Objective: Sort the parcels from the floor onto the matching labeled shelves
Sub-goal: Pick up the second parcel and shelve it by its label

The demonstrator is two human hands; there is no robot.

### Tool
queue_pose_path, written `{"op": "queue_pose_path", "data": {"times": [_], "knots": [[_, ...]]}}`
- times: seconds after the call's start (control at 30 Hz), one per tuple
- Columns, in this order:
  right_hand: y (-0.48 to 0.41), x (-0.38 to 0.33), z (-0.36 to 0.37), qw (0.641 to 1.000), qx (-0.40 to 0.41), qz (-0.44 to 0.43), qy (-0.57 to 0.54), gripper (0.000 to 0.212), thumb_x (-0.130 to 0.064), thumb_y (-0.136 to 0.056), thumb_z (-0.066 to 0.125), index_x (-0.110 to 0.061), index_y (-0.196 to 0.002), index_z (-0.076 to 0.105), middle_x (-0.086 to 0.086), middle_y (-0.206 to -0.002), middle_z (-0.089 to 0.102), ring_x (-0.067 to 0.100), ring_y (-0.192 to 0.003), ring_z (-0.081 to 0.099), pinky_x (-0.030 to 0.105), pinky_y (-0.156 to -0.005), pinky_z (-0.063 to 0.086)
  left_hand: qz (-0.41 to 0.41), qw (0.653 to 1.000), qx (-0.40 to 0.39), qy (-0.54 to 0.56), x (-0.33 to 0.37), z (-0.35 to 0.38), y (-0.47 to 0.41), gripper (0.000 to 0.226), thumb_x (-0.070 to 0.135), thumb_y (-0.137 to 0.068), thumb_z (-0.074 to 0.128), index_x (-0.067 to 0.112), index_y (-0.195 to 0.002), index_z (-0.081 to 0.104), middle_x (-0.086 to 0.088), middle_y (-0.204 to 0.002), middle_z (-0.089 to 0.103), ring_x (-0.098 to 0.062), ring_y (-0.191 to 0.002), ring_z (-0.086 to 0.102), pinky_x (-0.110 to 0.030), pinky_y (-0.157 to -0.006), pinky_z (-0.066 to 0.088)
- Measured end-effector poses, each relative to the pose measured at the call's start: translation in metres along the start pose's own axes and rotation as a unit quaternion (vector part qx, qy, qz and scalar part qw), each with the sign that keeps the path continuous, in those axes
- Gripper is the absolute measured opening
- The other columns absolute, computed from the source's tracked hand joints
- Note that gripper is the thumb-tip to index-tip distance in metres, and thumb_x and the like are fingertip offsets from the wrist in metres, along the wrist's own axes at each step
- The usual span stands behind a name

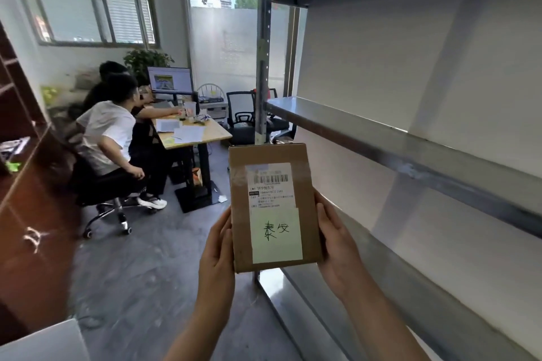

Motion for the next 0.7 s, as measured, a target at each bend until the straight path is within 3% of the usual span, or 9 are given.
{"op": "queue_pose_path", "data": {"times": [0.13, 0.27, 0.43, 0.7], "knots": [[-0.007, 0.014, 0.008, 0.999, -0.008, 0.030, -0.029, 0.036, -0.026, -0.106, 0.043, -0.030, -0.137, 0.059, 0.005, -0.122, 0.074, 0.024, -0.109, 0.073, 0.037, -0.077, 0.063, -0.012, 1.000, 0.018, -0.007, -0.005, -0.012, -0.001, 0.036, 0.032, -0.107, 0.042, 0.042, -0.139, 0.054, 0.019, -0.133, 0.065, 0.010, -0.115, 0.062, -0.004, -0.078, 0.052], [-0.015, 0.032, 0.034, 0.997, -0.032, 0.051, -0.039, 0.034, -0.024, -0.106, 0.042, -0.031, -0.132, 0.062, 0.006, -0.125, 0.073, 0.027, -0.115, 0.069, 0.048, -0.093, 0.058, -0.014, 0.998, 0.058, -0.013, -0.008, -0.042, -0.006, 0.037, 0.031, -0.107, 0.042, 0.041, -0.140, 0.054, 0.016, -0.135, 0.065, 0.005, -0.118, 0.062, -0.009, -0.084, 0.054], [-0.032, 0.058, 0.073, 0.995, -0.056, 0.075, -0.031, 0.035, -0.021, -0.108, 0.039, -0.034, -0.126, 0.066, 0.008, -0.126, 0.072, 0.029, -0.117, 0.068, 0.054, -0.102, 0.051, -0.020, 0.994, 0.112, -0.002, -0.014, -0.081, -0.019, 0.035, 0.033, -0.107, 0.042, 0.052, -0.132, 0.056, 0.022, -0.134, 0.064, 0.003, -0.123, 0.060, -0.034, -0.104, 0.051], [-0.061, 0.095, 0.135, 0.994, -0.072, 0.084, 0.010, 0.035, -0.024, -0.107, 0.040, -0.032, -0.133, 0.062, 0.006, -0.127, 0.072, 0.029, -0.118, 0.068, 0.056, -0.102, 0.050, -0.017, 0.992, 0.124, -0.005, -0.015, -0.144, -0.060, 0.035, 0.037, -0.106, 0.041, 0.050, -0.134, 0.056, 0.023, -0.136, 0.063, 0.002, -0.125, 0.058, -0.035, -0.106, 0.050]]}}
Point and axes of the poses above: each hand's wrist, its own y-axis away from the middle knuckle, its own z-axis out of the palm, x = y × z, the point moved 3 cm from there along -y, towards the middle knuckle
